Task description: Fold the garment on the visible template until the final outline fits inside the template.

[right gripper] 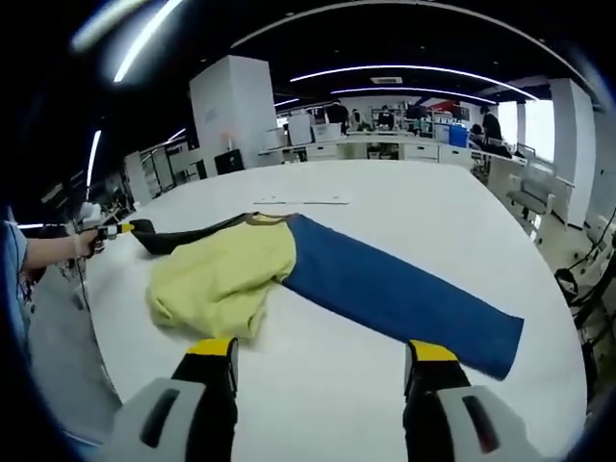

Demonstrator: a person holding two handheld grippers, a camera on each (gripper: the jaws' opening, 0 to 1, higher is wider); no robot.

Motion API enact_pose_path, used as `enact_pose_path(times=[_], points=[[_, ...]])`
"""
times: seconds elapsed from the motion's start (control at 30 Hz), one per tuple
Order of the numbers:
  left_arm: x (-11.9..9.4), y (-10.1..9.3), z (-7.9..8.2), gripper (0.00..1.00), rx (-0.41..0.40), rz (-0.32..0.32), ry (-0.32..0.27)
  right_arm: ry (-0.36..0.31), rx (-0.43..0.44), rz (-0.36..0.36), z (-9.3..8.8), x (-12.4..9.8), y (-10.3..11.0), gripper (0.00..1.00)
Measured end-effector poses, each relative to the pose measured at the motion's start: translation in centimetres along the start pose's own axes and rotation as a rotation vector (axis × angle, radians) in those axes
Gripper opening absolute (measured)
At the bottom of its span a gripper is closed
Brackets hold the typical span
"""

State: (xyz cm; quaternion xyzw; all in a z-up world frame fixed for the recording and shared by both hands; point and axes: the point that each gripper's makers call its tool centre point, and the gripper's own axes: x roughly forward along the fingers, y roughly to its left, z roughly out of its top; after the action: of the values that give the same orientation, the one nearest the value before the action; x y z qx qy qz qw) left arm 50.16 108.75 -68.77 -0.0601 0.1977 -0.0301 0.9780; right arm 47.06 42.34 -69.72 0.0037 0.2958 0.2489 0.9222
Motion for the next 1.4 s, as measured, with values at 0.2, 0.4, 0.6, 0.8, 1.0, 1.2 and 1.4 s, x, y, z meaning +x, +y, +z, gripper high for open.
enact_pose_path(times=[0.2,0.4,0.6,0.8,1.0,1.2,1.4], points=[[1.9,3.6,-0.6,0.0,-0.063,0.052,-0.01,-0.055,0.096,-0.032,0.7,-0.6,-0.9,0.7],[2.9,5.1,-1.9,0.0,-0.076,0.082,0.004,-0.103,0.174,-0.071,1.3,-1.1,-1.8,0.68],[2.6,5.4,-3.6,0.0,-0.105,0.132,0.011,-0.124,0.207,-0.081,1.6,-0.9,-1.7,0.68],[1.8,5.5,-5.7,0.0,-0.121,0.161,0.054,-0.122,0.203,-0.07,1.7,-0.1,-1.0,0.68],[1.0,5.3,-6.8,0.0,-0.134,0.169,0.07,-0.123,0.202,-0.055,1.7,0.2,-0.3,0.68],[0.8,5.4,-7.1,0.0,-0.144,0.173,0.079,-0.121,0.204,-0.048,1.5,0.1,-0.1,0.68],[0.5,5.4,-6.7,0.02,-0.145,0.17,0.062,-0.114,0.186,-0.05,1.1,-0.3,-0.2,0.7]])
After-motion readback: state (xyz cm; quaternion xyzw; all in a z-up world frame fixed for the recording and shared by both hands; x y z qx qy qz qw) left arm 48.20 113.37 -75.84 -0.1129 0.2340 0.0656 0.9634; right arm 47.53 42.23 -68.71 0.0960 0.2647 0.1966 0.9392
